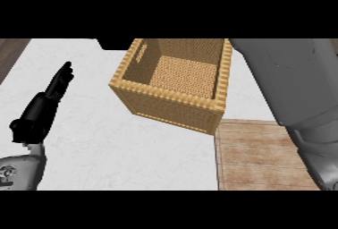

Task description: Pick the cupcake from the cutting board and place it in the basket

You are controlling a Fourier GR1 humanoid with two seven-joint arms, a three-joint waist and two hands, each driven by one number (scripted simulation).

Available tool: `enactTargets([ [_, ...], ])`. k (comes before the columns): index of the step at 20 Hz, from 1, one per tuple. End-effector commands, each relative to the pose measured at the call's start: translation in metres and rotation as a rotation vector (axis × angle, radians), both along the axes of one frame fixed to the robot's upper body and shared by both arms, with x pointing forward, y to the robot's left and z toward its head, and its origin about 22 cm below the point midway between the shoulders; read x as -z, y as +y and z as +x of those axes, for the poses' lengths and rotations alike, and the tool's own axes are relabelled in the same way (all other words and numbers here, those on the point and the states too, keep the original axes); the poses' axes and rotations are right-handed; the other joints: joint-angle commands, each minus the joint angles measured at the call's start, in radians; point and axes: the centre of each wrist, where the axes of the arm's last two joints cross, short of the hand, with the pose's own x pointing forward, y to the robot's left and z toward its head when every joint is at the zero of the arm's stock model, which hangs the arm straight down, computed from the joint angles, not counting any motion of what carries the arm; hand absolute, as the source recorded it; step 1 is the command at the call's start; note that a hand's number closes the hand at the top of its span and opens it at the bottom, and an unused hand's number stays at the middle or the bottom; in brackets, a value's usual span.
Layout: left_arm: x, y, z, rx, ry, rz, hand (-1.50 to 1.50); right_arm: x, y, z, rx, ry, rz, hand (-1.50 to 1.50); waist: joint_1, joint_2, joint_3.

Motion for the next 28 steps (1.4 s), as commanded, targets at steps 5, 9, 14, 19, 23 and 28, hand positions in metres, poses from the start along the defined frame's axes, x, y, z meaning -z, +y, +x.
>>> enactTargets([
  [5,0.006,-0.007,-0.007,-0.008,0.010,-0.003,0.00,0.015,0.019,0.010,0.082,0.062,-0.328,1.50,0.001,-0.002,0.000],
  [9,-0.002,-0.009,-0.008,-0.007,0.011,0.002,0.00,0.015,0.010,0.012,0.048,0.047,-0.425,1.50,-0.003,-0.003,0.001],
  [14,-0.021,0.002,0.003,-0.006,0.000,0.019,0.00,0.025,0.008,0.021,-0.031,0.153,-0.351,-1.50,-0.005,-0.001,0.001],
  [19,-0.002,-0.003,-0.008,-0.006,-0.003,0.002,0.00,0.036,0.016,0.019,-0.051,0.147,-0.237,-1.50,-0.003,-0.002,0.001],
  [23,-0.001,-0.008,0.007,0.002,0.009,-0.001,0.00,0.035,0.009,0.021,-0.001,0.062,-0.026,-1.50,-0.008,0.001,0.001],
  [28,-0.002,-0.010,0.000,0.007,0.004,0.000,0.00,-0.006,-0.033,0.025,0.178,-0.055,0.276,-1.50,-0.002,0.001,0.001],
])
